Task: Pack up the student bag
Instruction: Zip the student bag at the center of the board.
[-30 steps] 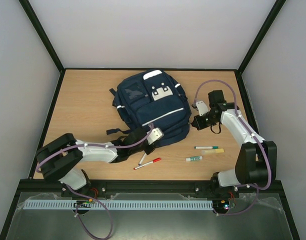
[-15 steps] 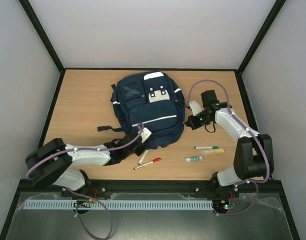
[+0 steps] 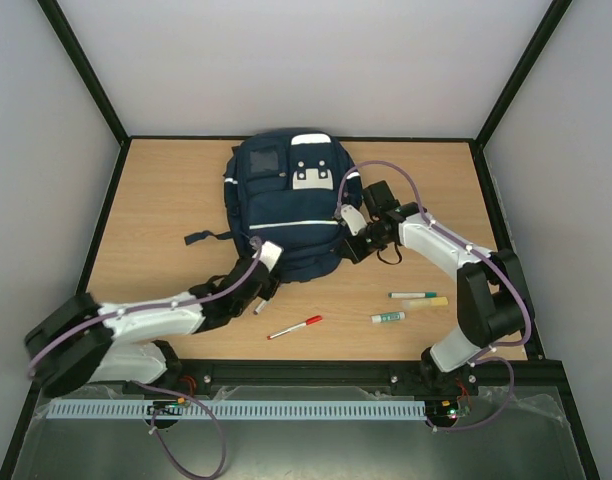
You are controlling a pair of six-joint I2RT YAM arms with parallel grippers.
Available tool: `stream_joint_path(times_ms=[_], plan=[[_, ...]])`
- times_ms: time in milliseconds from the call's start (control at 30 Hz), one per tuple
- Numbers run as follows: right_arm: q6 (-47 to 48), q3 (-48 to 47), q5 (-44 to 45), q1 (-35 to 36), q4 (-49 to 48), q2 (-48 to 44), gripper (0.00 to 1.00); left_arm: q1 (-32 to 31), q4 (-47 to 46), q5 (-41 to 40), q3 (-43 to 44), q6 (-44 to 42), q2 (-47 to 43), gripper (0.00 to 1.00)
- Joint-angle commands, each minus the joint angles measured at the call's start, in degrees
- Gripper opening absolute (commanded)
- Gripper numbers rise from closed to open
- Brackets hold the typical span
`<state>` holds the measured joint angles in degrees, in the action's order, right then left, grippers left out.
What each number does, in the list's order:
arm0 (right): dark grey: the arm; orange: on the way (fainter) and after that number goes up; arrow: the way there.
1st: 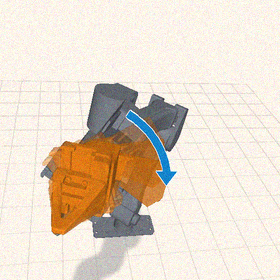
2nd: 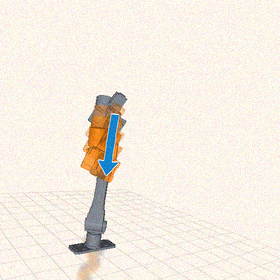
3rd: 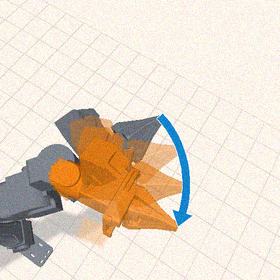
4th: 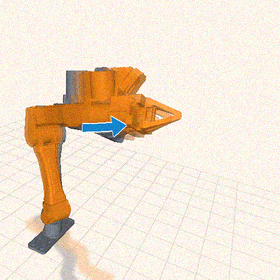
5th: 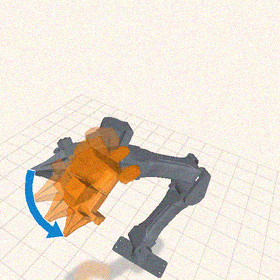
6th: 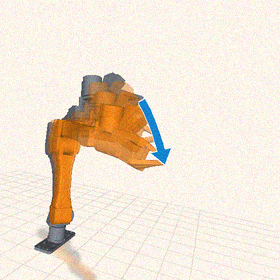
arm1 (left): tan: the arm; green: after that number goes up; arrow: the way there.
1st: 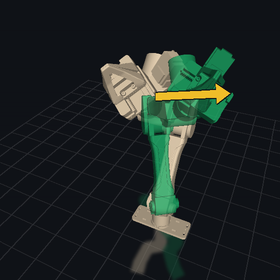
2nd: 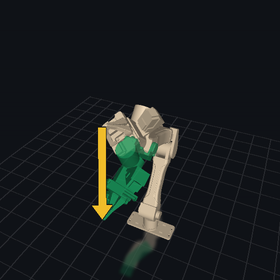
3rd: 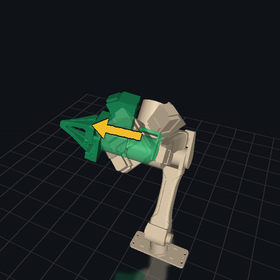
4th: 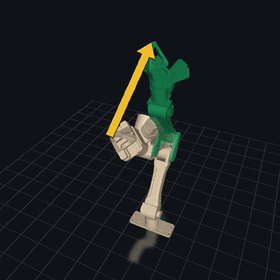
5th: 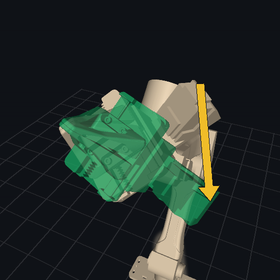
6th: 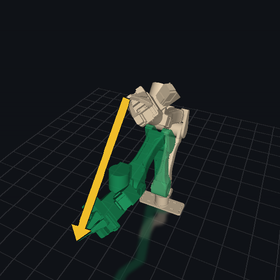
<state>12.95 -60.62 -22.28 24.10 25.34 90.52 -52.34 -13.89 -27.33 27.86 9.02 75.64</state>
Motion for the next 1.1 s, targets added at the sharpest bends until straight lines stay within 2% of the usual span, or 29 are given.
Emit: stream_joint_path(times_ms=[0,100,333,533,633,767,900,967,1067], plan=[[-1.32,-0.86,-3.29,0.69,-1.22,0.03,0.01,-1.32,-7.29,12.25,-3.68,-2.09,-10.44,0.65],[-1.35,-0.49,-3.45,0.69,-1.42,0.34,0.01,0.52,-8.95,18.48,-1.90,-3.22,-8.95,0.68],[-1.41,-0.20,-4.13,0.69,-1.38,-0.79,0.01,3.81,-8.96,30.15,8.63,-8.09,5.90,0.66],[-1.30,0.79,-4.83,0.69,-1.19,-1.65,0.01,3.97,-10.02,31.51,14.35,-11.23,13.54,0.63],[-1.26,1.06,-4.89,0.63,-1.18,-1.93,0.01,4.01,-9.16,32.07,17.51,-13.13,16.91,0.58],[-1.19,1.07,-5.33,0.47,-0.87,-2.03,0.01,4.00,-7.93,32.30,21.08,-14.74,20.67,0.47],[-1.26,0.88,-6.25,-0.62,-0.21,-1.87,0.01,4.00,-6.24,32.13,23.28,-15.86,23.26,0.24],[-1.19,0.56,-7.54,-2.39,0.75,-1.58,0.01,4.06,-5.63,31.72,23.60,-15.60,23.59,0.16],[-0.63,0.30,-8.79,-6.45,1.68,-1.16,0.01,3.92,-5.75,30.92,22.68,-15.36,22.66,0.08]])
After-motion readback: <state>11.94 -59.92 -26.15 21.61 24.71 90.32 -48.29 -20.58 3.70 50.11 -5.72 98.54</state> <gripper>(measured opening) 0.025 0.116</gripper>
